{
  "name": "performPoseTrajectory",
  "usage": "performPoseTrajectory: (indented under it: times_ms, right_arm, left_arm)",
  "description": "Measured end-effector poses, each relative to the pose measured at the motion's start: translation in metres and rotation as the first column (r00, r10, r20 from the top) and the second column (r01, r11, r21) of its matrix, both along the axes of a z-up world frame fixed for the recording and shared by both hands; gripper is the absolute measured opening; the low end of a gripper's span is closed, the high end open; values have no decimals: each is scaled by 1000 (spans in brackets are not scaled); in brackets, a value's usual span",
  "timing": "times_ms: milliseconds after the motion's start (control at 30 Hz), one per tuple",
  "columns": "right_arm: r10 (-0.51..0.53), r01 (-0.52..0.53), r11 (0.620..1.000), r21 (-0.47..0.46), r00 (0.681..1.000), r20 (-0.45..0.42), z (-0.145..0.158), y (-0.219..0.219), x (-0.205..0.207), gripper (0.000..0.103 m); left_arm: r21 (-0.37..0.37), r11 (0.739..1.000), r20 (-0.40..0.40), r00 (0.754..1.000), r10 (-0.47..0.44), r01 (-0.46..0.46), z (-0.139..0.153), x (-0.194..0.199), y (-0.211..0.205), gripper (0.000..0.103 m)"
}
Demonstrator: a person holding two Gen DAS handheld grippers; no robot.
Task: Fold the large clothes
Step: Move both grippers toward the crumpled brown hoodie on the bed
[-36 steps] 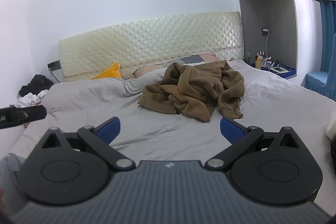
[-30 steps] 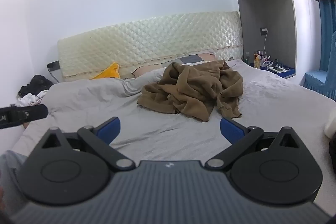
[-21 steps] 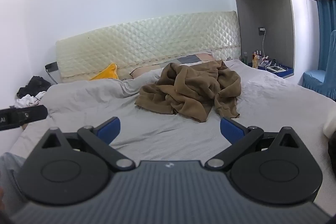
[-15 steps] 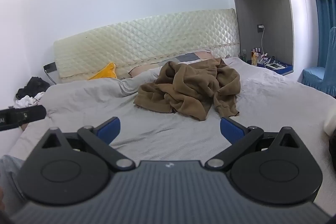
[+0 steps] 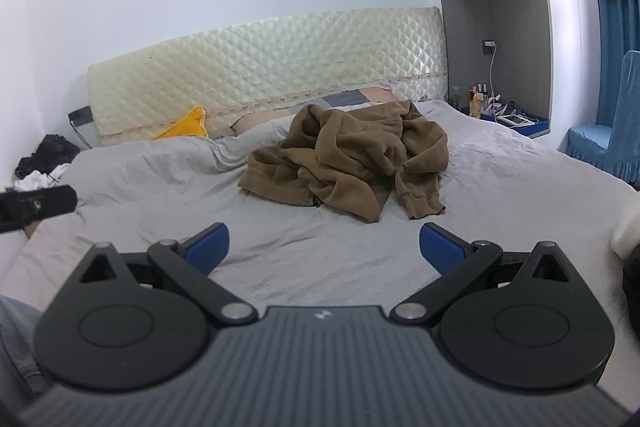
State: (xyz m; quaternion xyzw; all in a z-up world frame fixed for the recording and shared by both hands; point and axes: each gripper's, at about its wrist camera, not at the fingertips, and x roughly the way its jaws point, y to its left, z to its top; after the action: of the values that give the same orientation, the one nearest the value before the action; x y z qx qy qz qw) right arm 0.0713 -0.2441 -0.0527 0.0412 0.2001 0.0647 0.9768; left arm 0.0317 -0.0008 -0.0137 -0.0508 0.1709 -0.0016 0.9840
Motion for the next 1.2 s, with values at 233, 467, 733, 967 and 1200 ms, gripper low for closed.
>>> performPoseTrajectory:
  times_ms: [233,467,733,967,1200]
  right_arm:
    - [-9,9,1000,-3,1000,-14,-7,-1,19,103]
    - [-7,7,1000,-10,1000,-27,-14,2,36,103]
    - [-9,8,1000,-10,999,-51,-22,9,56,103]
    - [-25,25,1000,-4,997,-69,-28,9,63,103]
    - [-34,34,999,-2,996,-88,-35,6,69,103]
  left_arm:
    - [3,1000,-12,1000,12,-12,-4,31,4,103]
    - [-2,1000,-46,999,-7,6,-19,61,4,103]
    - [9,1000,-77,997,-12,12,-32,87,8,103]
    - [3,999,-98,995,-31,32,-41,102,7,103]
    - [1,999,-105,994,-39,40,-49,106,5,103]
